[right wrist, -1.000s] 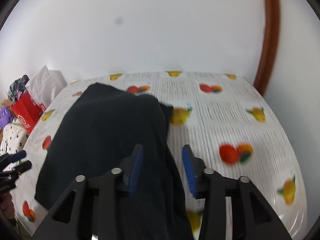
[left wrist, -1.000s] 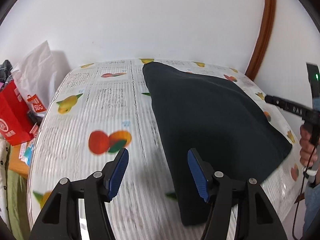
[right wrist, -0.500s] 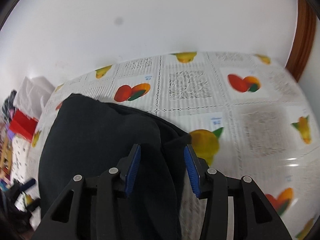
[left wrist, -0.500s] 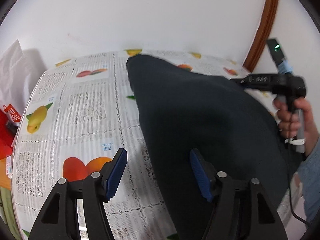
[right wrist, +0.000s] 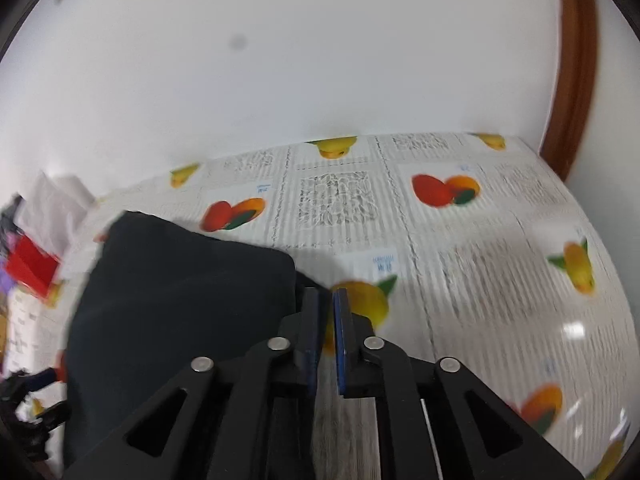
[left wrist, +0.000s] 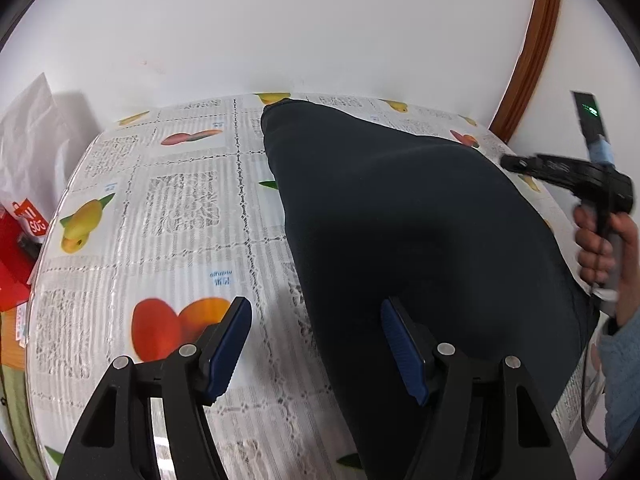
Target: Fold small clothes
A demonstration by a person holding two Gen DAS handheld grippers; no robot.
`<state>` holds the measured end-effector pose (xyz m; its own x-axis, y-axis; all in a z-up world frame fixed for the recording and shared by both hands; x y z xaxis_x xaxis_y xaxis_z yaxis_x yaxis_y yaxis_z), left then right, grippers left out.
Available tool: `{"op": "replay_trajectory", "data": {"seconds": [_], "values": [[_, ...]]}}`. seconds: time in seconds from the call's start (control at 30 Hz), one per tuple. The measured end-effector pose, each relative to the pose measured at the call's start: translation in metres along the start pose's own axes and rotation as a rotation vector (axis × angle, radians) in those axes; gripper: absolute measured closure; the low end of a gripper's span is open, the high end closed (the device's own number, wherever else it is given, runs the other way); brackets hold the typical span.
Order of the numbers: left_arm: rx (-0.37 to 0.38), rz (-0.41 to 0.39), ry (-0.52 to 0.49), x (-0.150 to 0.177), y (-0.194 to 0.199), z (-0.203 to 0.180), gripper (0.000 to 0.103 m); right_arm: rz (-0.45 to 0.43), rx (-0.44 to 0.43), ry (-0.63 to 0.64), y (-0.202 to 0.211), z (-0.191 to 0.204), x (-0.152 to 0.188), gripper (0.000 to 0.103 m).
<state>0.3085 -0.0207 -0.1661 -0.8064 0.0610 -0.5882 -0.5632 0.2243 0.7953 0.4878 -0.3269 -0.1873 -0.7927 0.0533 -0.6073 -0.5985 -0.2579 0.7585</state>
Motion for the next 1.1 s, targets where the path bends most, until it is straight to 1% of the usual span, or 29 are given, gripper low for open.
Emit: {"op": "replay_trajectory", "data": {"seconds": [0.03, 0.07, 0.1, 0.13, 0.2, 0.23, 0.3, 0.33, 0.37, 0.4, 0.43, 0.47, 0.5, 0.53, 0.57, 0.6, 0.67, 0.7, 0.77, 0.83, 0.9, 0.97, 1.07, 1.1], "values": [[0.003, -0.005, 0.008, 0.003, 0.004, 0.001, 0.038, 0.009, -0.009, 0.004, 0.006, -0.001, 0.006, 0.078], [0.008, -0.006, 0.013, 0.005, 0.006, 0.001, 0.038, 0.014, -0.018, 0.014, 0.015, -0.001, 0.014, 0.066], [0.015, -0.006, 0.018, 0.007, 0.008, 0.001, 0.038, 0.014, -0.026, 0.021, 0.020, -0.002, 0.020, 0.058], [0.025, -0.007, 0.025, 0.011, 0.012, 0.000, 0.037, 0.017, -0.035, 0.029, 0.026, -0.002, 0.027, 0.057], [0.044, -0.007, 0.035, 0.017, 0.017, -0.002, 0.037, 0.045, -0.064, 0.031, 0.031, -0.001, 0.042, 0.057], [0.048, -0.004, 0.040, 0.020, 0.018, -0.003, 0.037, 0.060, -0.094, 0.020, 0.031, -0.001, 0.049, 0.057], [0.037, 0.002, 0.043, 0.023, 0.019, -0.006, 0.037, 0.078, -0.113, 0.005, 0.024, 0.000, 0.054, 0.057], [0.016, 0.001, 0.039, 0.025, 0.018, -0.009, 0.037, 0.093, -0.127, 0.001, 0.020, 0.002, 0.057, 0.059], [0.002, 0.001, 0.038, 0.026, 0.017, -0.010, 0.036, 0.103, -0.160, 0.016, 0.015, 0.006, 0.060, 0.074], [-0.009, 0.001, 0.040, 0.026, 0.016, -0.010, 0.036, 0.106, -0.171, 0.040, 0.013, 0.009, 0.061, 0.096], [-0.017, 0.002, 0.042, 0.026, 0.016, -0.011, 0.036, 0.068, -0.149, 0.066, 0.017, 0.009, 0.061, 0.096], [-0.021, 0.002, 0.042, 0.026, 0.016, -0.012, 0.035, -0.001, -0.134, 0.079, 0.026, 0.008, 0.060, 0.096], [-0.025, 0.001, 0.041, 0.026, 0.016, -0.014, 0.035, -0.041, -0.127, 0.088, 0.032, 0.007, 0.060, 0.096], [-0.033, 0.001, 0.039, 0.026, 0.016, -0.015, 0.035, -0.052, -0.104, 0.086, 0.033, 0.006, 0.063, 0.096], [-0.040, -0.001, 0.036, 0.027, 0.016, -0.016, 0.035, -0.044, -0.062, 0.081, 0.031, 0.007, 0.067, 0.096], [-0.053, -0.002, 0.032, 0.027, 0.017, -0.017, 0.035, -0.044, -0.039, 0.089, 0.030, 0.009, 0.069, 0.096], [-0.069, -0.003, 0.028, 0.027, 0.018, -0.019, 0.037, -0.069, 0.053, 0.126, 0.038, 0.016, 0.076, 0.095], [-0.072, -0.004, 0.025, 0.027, 0.019, -0.019, 0.037, -0.078, 0.068, 0.123, 0.043, 0.016, 0.077, 0.095], [-0.074, -0.004, 0.024, 0.029, 0.022, -0.020, 0.037, -0.103, 0.083, 0.107, 0.059, 0.018, 0.084, 0.093], [-0.073, -0.005, 0.022, 0.032, 0.025, -0.021, 0.037, -0.108, 0.066, 0.090, 0.074, 0.019, 0.095, 0.090], [-0.072, -0.007, 0.020, 0.035, 0.028, -0.023, 0.037, -0.105, 0.054, 0.089, 0.082, 0.016, 0.104, 0.079], [-0.061, -0.011, 0.018, 0.040, 0.034, -0.026, 0.037, -0.102, 0.058, 0.100, 0.091, 0.016, 0.119, 0.072], [-0.035, -0.014, 0.003, 0.050, 0.044, -0.032, 0.037, -0.085, 0.072, 0.106, 0.095, 0.015, 0.141, 0.069], [-0.029, -0.010, -0.004, 0.055, 0.047, -0.034, 0.037, -0.072, 0.090, 0.105, 0.095, 0.013, 0.149, 0.068]]}}
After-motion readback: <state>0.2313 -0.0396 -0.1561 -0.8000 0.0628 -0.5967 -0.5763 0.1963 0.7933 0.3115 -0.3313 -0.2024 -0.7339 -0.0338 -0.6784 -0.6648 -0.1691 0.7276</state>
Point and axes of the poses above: each gripper's, at about its wrist camera, not at the fingertips, and y roughly against the way its jaws point, z to its left, x to its underside, the point moved 4 cm from there along -y, roughly the way its jaws point, and after that the axes turned 2 degrees about x, right-handed, at the moved point
